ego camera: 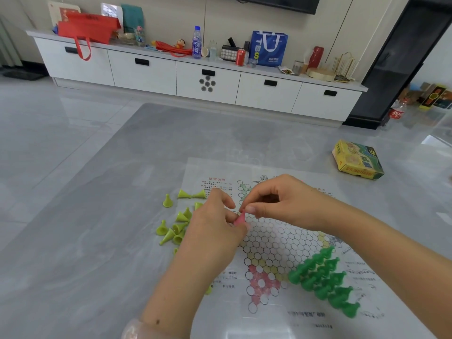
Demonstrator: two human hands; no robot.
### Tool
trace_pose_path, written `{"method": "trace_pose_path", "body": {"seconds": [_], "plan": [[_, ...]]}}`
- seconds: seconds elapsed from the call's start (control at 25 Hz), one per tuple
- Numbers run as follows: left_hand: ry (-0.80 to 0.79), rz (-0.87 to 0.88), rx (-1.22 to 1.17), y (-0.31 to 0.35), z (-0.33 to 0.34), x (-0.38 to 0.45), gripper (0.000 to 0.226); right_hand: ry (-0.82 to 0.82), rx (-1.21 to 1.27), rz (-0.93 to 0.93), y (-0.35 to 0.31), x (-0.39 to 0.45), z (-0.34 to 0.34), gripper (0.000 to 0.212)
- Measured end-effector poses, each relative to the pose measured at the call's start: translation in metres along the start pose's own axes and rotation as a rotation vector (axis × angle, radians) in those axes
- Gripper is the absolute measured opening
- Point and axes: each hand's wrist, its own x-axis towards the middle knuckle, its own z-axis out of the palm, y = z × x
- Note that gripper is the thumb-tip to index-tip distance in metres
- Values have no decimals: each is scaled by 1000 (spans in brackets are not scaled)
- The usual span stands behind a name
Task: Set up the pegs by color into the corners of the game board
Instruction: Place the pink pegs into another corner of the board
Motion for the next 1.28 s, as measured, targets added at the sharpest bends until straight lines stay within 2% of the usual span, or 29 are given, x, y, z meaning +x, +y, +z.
{"method": "trace_pose_path", "body": {"seconds": [0.16,0.24,0.4,0.52,0.72,0.84,1.0,1.16,1.28], "plan": [[-2,23,37,-5,-5,-2,25,-25,-6,-14,-5,2,6,7],[26,36,83,-8,-7,-3,28,16,37,16,-9,2,4,8],[236,22,649,-28,-14,1,43,276,82,187,2,4,-15,14],[193,-95,827,-39,-17,2,47,475,94,255,16,5,-28,20],[230,-72,806,-48,-21,4,28,516,70,289,31,3,-34,21],[267,-85,677,-53,-29,6,17,505,10,317,35,5,-34,20],[305,-43,528,-54,-37,9,17,407,47,389,41,12,-27,19],[383,46,404,-45,-37,7,21,394,-147,417,49,24,-19,16],[394,75,402,-42,-37,7,21,361,-246,421,53,29,-15,12]]}}
